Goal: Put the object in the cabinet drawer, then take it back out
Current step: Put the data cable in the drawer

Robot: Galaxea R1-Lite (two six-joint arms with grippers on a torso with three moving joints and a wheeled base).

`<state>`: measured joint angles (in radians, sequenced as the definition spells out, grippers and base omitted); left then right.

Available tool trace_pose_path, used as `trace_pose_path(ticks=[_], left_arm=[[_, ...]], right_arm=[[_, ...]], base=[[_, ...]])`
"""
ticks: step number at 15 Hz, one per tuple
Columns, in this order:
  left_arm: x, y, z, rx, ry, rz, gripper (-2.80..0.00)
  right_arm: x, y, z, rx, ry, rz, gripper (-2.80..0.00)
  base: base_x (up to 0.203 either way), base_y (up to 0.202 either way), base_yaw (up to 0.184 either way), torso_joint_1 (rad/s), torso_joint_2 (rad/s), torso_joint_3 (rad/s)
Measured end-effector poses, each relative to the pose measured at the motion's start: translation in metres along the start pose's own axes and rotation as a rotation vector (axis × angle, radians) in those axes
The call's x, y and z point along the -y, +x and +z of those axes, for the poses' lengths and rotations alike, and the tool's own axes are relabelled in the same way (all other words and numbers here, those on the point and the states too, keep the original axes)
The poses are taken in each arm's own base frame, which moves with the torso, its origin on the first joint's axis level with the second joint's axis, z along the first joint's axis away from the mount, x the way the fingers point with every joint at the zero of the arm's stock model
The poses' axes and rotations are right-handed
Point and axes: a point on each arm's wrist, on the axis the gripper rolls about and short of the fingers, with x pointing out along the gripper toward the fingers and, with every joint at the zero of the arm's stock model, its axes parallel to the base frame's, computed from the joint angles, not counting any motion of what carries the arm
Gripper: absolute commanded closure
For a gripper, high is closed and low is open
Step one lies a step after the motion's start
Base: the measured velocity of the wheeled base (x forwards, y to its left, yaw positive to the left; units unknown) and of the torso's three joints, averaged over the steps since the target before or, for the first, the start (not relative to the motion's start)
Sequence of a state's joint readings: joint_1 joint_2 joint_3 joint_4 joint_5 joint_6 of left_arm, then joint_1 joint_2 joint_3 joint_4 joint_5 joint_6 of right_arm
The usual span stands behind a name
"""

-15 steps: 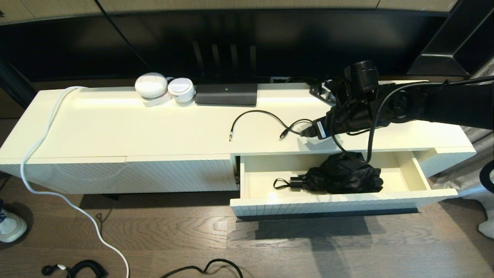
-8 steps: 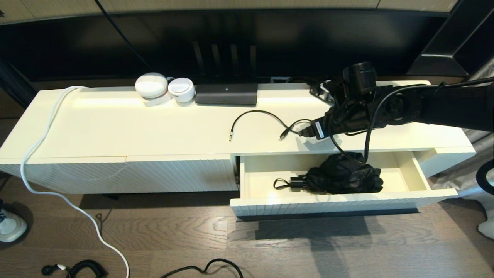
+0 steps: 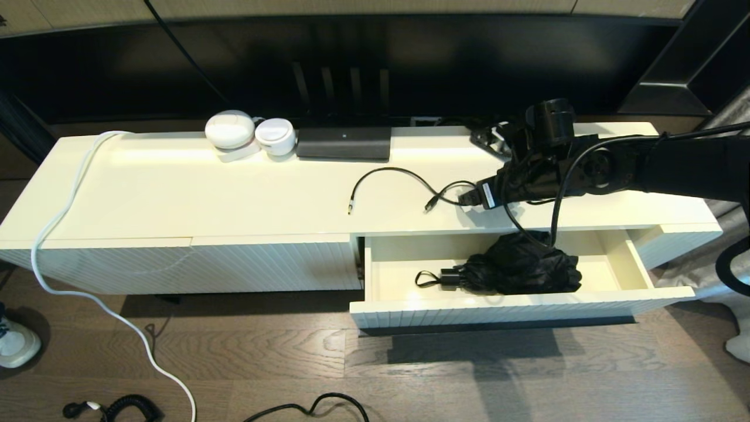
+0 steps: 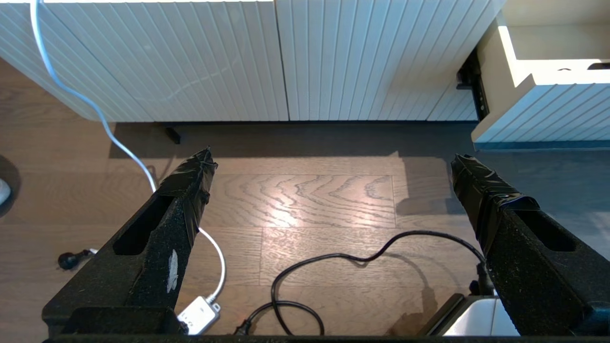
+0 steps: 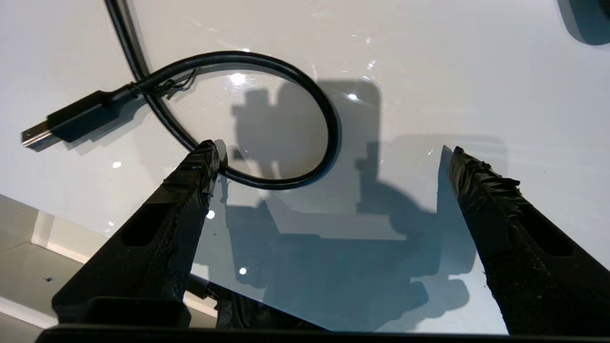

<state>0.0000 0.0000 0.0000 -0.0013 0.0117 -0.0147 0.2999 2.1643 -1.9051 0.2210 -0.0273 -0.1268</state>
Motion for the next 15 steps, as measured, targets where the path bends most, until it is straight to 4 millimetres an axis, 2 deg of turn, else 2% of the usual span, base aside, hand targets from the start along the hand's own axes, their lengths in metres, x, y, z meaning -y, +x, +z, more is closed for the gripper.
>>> trace_pose_path(ticks=[15], left_arm=[[0.0, 0.0, 0.0, 0.0, 0.0, 0.0, -2.8]], right_arm=[[0.0041, 0.0054, -0.0034, 0.017, 0.0, -0.013, -2.8]], base=[[0.0, 0.0, 0.0, 0.0, 0.0, 0.0]])
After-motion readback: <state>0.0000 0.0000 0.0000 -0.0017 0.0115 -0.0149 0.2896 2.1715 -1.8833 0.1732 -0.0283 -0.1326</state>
